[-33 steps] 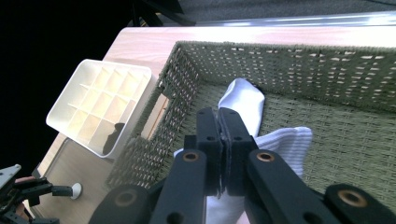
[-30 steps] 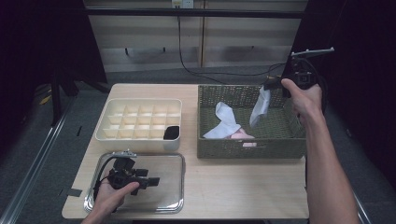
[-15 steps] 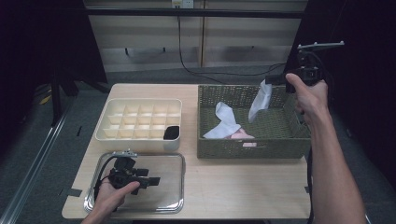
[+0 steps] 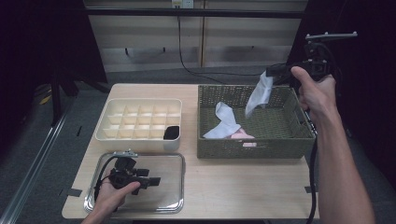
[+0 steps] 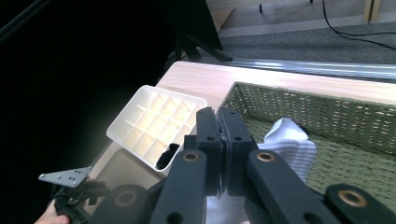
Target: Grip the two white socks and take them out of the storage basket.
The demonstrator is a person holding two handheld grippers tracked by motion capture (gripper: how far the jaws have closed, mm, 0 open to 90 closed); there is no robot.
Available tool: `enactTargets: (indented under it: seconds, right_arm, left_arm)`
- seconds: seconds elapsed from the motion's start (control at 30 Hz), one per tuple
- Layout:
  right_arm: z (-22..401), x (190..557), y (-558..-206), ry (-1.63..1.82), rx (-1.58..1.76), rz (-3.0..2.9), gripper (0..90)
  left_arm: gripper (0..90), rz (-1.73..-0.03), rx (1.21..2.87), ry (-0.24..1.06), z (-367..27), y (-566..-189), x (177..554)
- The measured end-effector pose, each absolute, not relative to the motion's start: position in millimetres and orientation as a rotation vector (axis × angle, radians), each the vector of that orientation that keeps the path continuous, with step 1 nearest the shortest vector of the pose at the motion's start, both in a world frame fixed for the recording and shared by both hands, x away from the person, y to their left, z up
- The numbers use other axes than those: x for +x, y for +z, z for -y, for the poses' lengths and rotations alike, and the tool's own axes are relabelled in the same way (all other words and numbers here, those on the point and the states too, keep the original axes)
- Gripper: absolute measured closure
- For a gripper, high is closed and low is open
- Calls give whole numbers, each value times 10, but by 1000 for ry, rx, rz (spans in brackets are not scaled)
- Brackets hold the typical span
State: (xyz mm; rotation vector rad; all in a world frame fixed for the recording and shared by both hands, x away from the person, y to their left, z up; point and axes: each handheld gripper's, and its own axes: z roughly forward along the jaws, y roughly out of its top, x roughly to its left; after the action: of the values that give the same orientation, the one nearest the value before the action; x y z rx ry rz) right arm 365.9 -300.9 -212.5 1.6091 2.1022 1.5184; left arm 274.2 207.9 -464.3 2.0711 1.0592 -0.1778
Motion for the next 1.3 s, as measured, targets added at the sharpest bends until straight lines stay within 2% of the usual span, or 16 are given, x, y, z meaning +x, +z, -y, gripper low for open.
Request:
enactTargets:
  seconds: [0.73, 1.3]
  right_arm:
    - [2758, 3084, -2180, 1550, 1496, -2143, 880]
    - [2690, 2572, -2454, 1581, 1430, -2191, 880]
  left_arm:
    - [294, -1055, 2073, -178, -2055, -4642, 2749]
    - [310, -1053, 2075, -170, -2018, -4630, 2737]
